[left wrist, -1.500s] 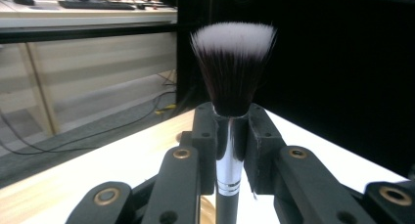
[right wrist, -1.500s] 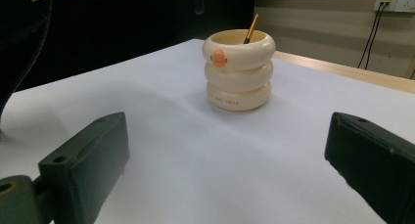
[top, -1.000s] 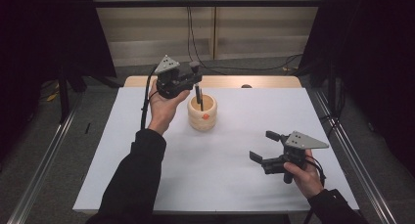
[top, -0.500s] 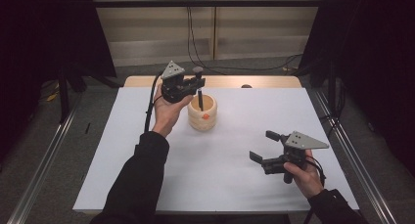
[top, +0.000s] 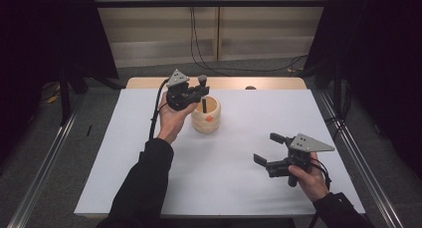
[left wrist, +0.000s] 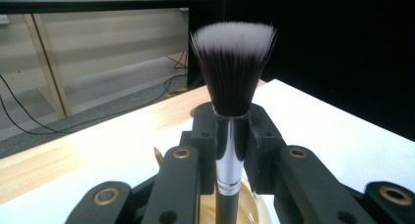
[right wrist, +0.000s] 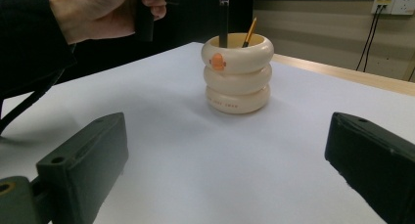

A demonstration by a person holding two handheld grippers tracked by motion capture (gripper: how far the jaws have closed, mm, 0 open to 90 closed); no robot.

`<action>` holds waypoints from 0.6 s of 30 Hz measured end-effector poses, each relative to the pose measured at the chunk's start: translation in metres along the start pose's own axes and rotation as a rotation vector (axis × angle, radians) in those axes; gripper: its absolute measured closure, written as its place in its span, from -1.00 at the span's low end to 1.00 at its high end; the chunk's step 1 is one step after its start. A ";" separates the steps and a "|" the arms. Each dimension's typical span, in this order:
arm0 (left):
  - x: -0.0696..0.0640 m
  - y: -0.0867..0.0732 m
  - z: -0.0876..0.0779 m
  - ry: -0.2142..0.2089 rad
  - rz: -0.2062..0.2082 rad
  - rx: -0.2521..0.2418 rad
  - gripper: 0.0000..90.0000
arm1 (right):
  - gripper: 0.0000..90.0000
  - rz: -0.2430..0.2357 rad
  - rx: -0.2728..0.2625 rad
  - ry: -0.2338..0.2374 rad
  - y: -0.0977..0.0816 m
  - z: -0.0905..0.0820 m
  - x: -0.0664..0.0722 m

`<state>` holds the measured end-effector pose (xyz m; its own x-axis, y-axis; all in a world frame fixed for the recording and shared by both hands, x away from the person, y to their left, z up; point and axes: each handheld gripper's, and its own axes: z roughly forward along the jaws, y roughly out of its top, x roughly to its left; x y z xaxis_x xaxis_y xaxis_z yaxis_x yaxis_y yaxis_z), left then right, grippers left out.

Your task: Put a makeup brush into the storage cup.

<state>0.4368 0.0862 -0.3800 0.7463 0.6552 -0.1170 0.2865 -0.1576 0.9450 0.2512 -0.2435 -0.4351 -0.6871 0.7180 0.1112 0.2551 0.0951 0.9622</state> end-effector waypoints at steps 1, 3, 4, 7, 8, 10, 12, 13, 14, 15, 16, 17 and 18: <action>0.000 -0.002 0.001 -0.002 -0.003 -0.002 0.72 | -0.95 0.000 0.001 0.001 0.000 0.000 0.000; 0.001 -0.004 0.002 -0.001 0.000 0.009 0.72 | -0.95 0.001 0.000 0.000 0.000 0.000 0.000; 0.002 -0.004 0.003 -0.004 -0.003 0.005 0.72 | -0.95 -0.001 -0.001 0.001 0.000 0.000 0.000; 0.003 -0.007 0.004 -0.011 -0.011 -0.002 0.72 | -0.95 -0.001 0.002 0.002 0.000 0.001 0.000; 0.003 -0.008 0.004 -0.012 -0.008 0.000 0.72 | -0.95 0.000 0.002 0.003 0.000 0.001 0.000; 0.002 -0.009 0.005 0.005 -0.010 0.005 0.72 | -0.95 0.003 0.002 0.003 0.000 0.000 0.000; 0.003 -0.010 0.006 0.000 -0.014 -0.003 0.71 | -0.95 0.003 0.002 0.003 0.000 0.000 0.000; 0.004 -0.010 0.006 -0.003 -0.016 -0.008 0.71 | -0.95 0.003 0.002 0.000 0.000 0.000 0.000; 0.005 -0.010 0.006 -0.010 -0.011 -0.010 0.70 | -0.95 0.003 0.002 0.002 0.000 0.000 0.000; 0.005 -0.011 0.006 -0.007 -0.016 -0.009 0.70 | -0.95 0.004 -0.001 0.001 0.000 0.000 0.000; 0.004 -0.011 0.006 0.002 -0.023 -0.008 0.68 | -0.95 0.002 0.001 0.001 0.000 0.000 0.000; 0.005 -0.011 0.006 0.001 -0.027 -0.010 0.66 | -0.94 0.001 0.001 0.001 0.000 0.000 0.000; 0.005 -0.012 0.006 0.008 -0.023 -0.003 0.66 | -0.94 0.002 0.001 0.001 0.000 0.001 0.000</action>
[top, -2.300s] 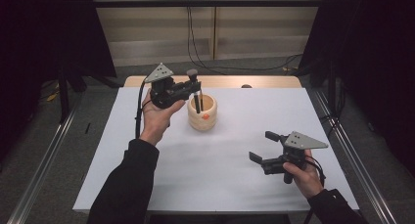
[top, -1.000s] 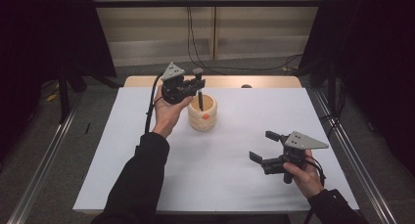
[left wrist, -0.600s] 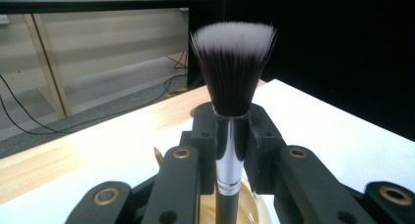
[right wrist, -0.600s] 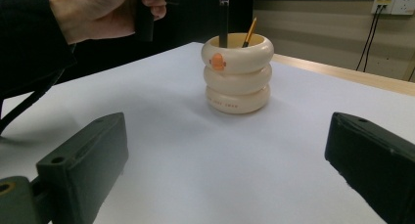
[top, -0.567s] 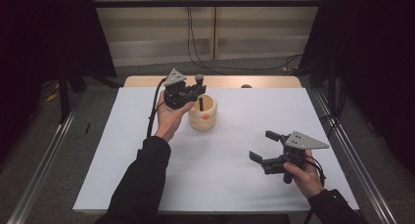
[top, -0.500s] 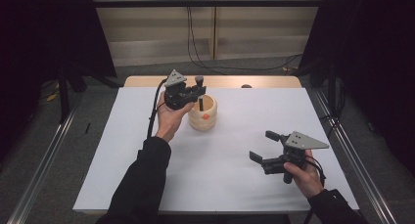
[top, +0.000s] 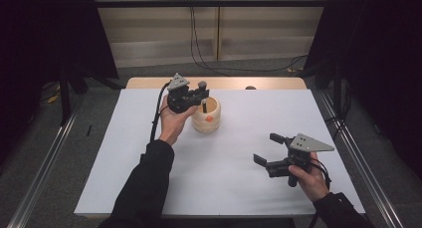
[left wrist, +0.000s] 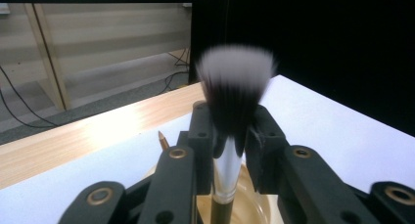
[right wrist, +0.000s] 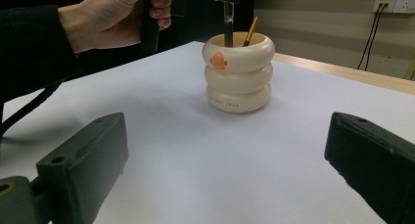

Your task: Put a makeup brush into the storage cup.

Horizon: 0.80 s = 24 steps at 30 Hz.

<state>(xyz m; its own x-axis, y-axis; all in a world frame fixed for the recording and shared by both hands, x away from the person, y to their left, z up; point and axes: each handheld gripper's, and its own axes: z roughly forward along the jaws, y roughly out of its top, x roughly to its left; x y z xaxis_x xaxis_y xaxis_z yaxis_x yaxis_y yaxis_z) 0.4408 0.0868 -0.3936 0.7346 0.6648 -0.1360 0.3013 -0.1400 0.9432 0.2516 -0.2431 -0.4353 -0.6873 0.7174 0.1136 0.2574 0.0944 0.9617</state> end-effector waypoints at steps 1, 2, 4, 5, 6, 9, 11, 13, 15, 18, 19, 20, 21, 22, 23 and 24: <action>0.000 -0.001 0.000 0.001 -0.002 -0.002 0.65 | -0.94 -0.003 0.001 0.004 0.000 0.000 0.000; 0.001 -0.001 0.000 0.001 -0.005 -0.004 0.64 | -0.94 -0.007 0.001 0.003 0.000 0.000 0.001; 0.002 -0.001 0.000 -0.003 -0.003 -0.009 0.60 | -0.94 -0.009 0.001 0.007 0.000 0.001 0.001; 0.002 -0.002 0.001 -0.020 0.000 -0.015 0.58 | -0.94 -0.007 0.004 0.004 0.000 0.001 0.001; 0.002 -0.002 0.001 -0.019 0.000 -0.019 0.54 | -0.94 -0.008 0.003 0.004 0.000 0.001 0.001; 0.001 -0.001 0.000 -0.009 0.011 -0.035 0.37 | -0.94 -0.006 0.001 0.003 0.000 0.000 0.000; 0.001 0.000 0.000 -0.010 0.012 -0.040 0.22 | -0.94 -0.006 0.001 0.002 0.000 0.000 0.000; 0.000 0.001 -0.001 0.004 0.012 -0.037 0.06 | -0.94 -0.007 0.002 0.002 0.000 0.001 0.001; -0.001 0.001 -0.001 0.009 0.008 -0.039 -0.07 | -0.94 -0.006 0.002 0.003 0.000 0.001 0.000; 0.000 0.001 -0.002 0.010 -0.004 -0.045 -0.30 | -0.95 -0.004 0.000 0.002 0.000 0.001 0.001; 0.001 0.001 -0.003 0.002 -0.008 -0.047 -0.44 | -0.95 -0.003 0.000 0.001 0.000 0.000 0.001; 0.001 0.000 -0.003 0.016 -0.011 -0.050 -0.52 | -0.95 -0.003 -0.001 0.002 0.000 0.000 0.000; 0.002 0.001 -0.004 0.018 -0.003 -0.050 -0.60 | -0.95 0.000 0.000 0.001 0.000 0.000 0.000; 0.002 0.001 -0.004 0.011 -0.023 -0.060 -0.68 | -0.95 -0.001 -0.001 0.000 0.000 0.000 0.000; 0.003 0.001 -0.004 0.007 -0.035 -0.058 -0.76 | -0.95 0.001 0.000 -0.002 0.000 0.000 0.000; 0.004 0.001 -0.005 -0.004 -0.030 -0.061 -0.82 | -0.95 0.001 -0.001 -0.004 0.000 0.000 0.000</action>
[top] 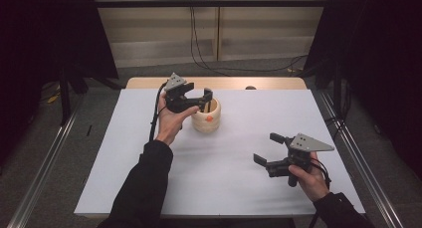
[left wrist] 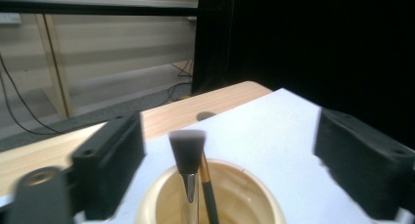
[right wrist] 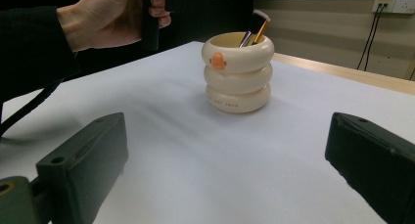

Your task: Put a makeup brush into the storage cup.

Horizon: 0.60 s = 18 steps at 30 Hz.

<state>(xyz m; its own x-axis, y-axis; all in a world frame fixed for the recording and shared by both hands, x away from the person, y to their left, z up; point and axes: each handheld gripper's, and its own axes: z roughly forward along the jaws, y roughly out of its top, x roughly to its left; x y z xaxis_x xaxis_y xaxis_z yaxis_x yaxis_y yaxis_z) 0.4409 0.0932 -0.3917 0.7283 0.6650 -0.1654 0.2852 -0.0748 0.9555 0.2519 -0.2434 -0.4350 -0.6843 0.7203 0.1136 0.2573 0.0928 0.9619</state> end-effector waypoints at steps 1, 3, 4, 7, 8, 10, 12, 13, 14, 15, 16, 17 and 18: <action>0.000 0.000 0.000 0.003 -0.013 -0.008 -0.87 | -0.95 -0.001 0.000 -0.001 0.000 0.000 0.000; 0.000 0.001 -0.002 0.007 -0.003 -0.012 -0.94 | -0.96 -0.001 -0.003 -0.006 0.000 0.000 -0.001; 0.000 0.001 -0.002 -0.008 0.011 -0.016 -0.94 | -0.96 0.000 -0.003 -0.010 0.001 -0.001 -0.001; -0.001 0.002 -0.004 0.012 0.032 -0.014 -0.95 | -0.96 0.009 -0.010 -0.015 0.001 -0.002 -0.003; -0.002 0.003 -0.004 0.004 0.029 -0.025 -0.95 | -0.96 0.011 -0.008 -0.016 0.001 -0.003 -0.003; -0.002 0.003 -0.005 0.020 0.041 -0.024 -0.95 | -0.96 0.009 -0.010 -0.023 0.001 -0.003 -0.004; -0.001 0.004 -0.006 0.020 0.048 -0.025 -0.95 | -0.95 0.010 -0.010 -0.037 0.001 -0.003 -0.005; 0.000 0.004 -0.007 0.009 0.048 -0.024 -0.95 | -0.95 0.023 -0.006 -0.040 0.001 -0.003 -0.006; -0.001 0.004 -0.007 0.016 0.041 -0.022 -0.96 | -0.95 0.017 -0.009 -0.046 0.001 -0.002 -0.006; -0.001 0.004 -0.008 0.009 0.041 -0.011 -0.96 | -0.95 0.023 -0.009 -0.053 0.000 -0.002 -0.007; -0.002 0.003 -0.008 0.018 0.042 -0.011 -0.95 | -0.95 0.023 -0.007 -0.054 0.000 -0.002 -0.007; -0.003 0.004 -0.009 0.033 0.050 -0.003 -0.96 | -0.95 0.019 -0.009 -0.057 0.000 -0.003 -0.007; -0.003 0.003 -0.010 0.023 0.043 -0.012 -0.96 | -0.95 0.020 -0.008 -0.064 0.000 -0.003 -0.007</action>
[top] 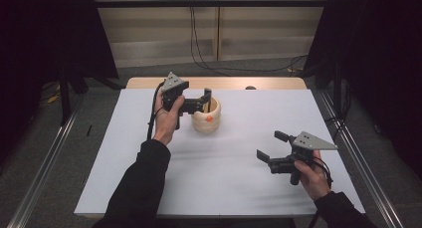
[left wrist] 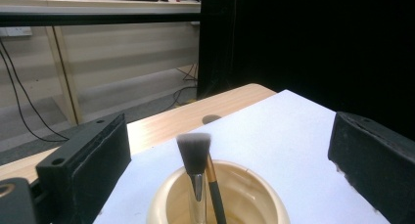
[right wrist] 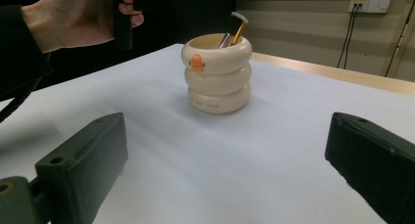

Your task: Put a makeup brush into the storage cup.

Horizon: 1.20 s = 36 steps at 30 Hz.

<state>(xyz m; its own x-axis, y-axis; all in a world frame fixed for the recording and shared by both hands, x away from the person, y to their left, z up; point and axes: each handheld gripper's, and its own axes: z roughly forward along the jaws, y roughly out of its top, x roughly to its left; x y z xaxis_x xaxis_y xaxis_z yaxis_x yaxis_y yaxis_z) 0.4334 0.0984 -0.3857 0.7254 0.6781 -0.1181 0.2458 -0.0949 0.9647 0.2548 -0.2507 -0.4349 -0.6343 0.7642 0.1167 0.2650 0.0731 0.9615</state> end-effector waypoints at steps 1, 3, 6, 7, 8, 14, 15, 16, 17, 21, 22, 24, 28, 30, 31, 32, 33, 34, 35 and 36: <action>-0.001 0.000 -0.002 0.016 0.002 0.005 -0.96 | -0.95 -0.001 0.000 -0.001 0.000 0.000 0.000; -0.003 0.001 -0.006 0.018 0.008 -0.003 -0.96 | -0.95 -0.004 -0.008 -0.005 0.000 -0.001 0.000; -0.006 0.001 -0.015 0.029 0.016 -0.013 -0.96 | -0.96 -0.008 -0.016 -0.011 0.000 -0.002 0.000; -0.007 0.001 -0.018 0.033 0.026 -0.019 -0.96 | -0.96 -0.009 -0.016 -0.019 0.000 -0.002 0.000; -0.008 0.001 -0.022 0.028 0.023 -0.019 -0.96 | -0.96 -0.008 -0.011 -0.005 0.000 -0.003 0.000; -0.017 -0.004 -0.044 0.046 0.017 -0.054 -0.96 | -0.96 -0.012 -0.031 -0.028 0.000 -0.006 0.002; -0.018 -0.004 -0.049 0.033 0.017 -0.050 -0.96 | -0.96 -0.014 -0.032 -0.034 0.000 -0.006 0.002; -0.018 -0.005 -0.053 0.026 0.018 -0.040 -0.96 | -0.96 -0.009 -0.029 -0.031 0.000 -0.005 0.003; -0.019 -0.007 -0.057 0.026 0.020 -0.045 -0.96 | -0.96 -0.012 -0.027 -0.031 0.000 -0.005 0.003; -0.021 -0.012 -0.070 0.029 0.019 -0.067 -0.96 | -0.96 -0.015 -0.028 -0.045 0.000 -0.006 0.002; -0.022 -0.014 -0.073 0.019 0.011 -0.069 -0.96 | -0.96 -0.012 -0.027 -0.048 0.000 -0.006 0.002; -0.025 -0.017 -0.080 0.031 0.047 -0.040 -0.96 | -0.96 -0.013 -0.025 -0.053 -0.001 -0.008 0.001; -0.029 -0.024 -0.091 0.040 0.039 -0.052 -0.96 | -0.96 -0.003 -0.027 -0.070 -0.002 -0.012 0.000; -0.029 -0.028 -0.097 0.058 0.031 -0.065 -0.97 | -0.96 -0.005 -0.025 -0.069 -0.002 -0.014 -0.002; -0.029 -0.030 -0.101 0.071 0.035 -0.054 -0.97 | -0.96 -0.003 -0.024 -0.078 -0.002 -0.015 -0.002; -0.029 -0.032 -0.104 0.079 0.040 -0.037 -0.97 | -0.96 -0.003 -0.029 -0.089 -0.002 -0.017 -0.002; -0.029 -0.035 -0.108 0.089 0.042 -0.034 -0.97 | -0.96 0.001 -0.027 -0.087 -0.002 -0.018 -0.003; -0.030 -0.039 -0.111 0.096 0.035 -0.041 -0.97 | -0.96 -0.002 -0.030 -0.097 -0.002 -0.019 -0.004; -0.031 -0.042 -0.115 0.117 0.022 -0.043 -0.97 | -0.96 0.002 -0.029 -0.098 -0.002 -0.021 -0.004; -0.031 -0.045 -0.118 0.113 0.023 -0.045 -0.98 | -0.96 0.003 -0.033 -0.099 -0.002 -0.022 -0.004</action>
<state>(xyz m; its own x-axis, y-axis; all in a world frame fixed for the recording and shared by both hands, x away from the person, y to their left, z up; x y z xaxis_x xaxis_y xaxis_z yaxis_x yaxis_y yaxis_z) 0.3241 0.1679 -0.3973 0.6527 0.7543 -0.0711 0.1988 -0.0799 0.9768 0.2408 -0.2685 -0.4319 -0.5580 0.8242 0.0964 0.2416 0.0502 0.9691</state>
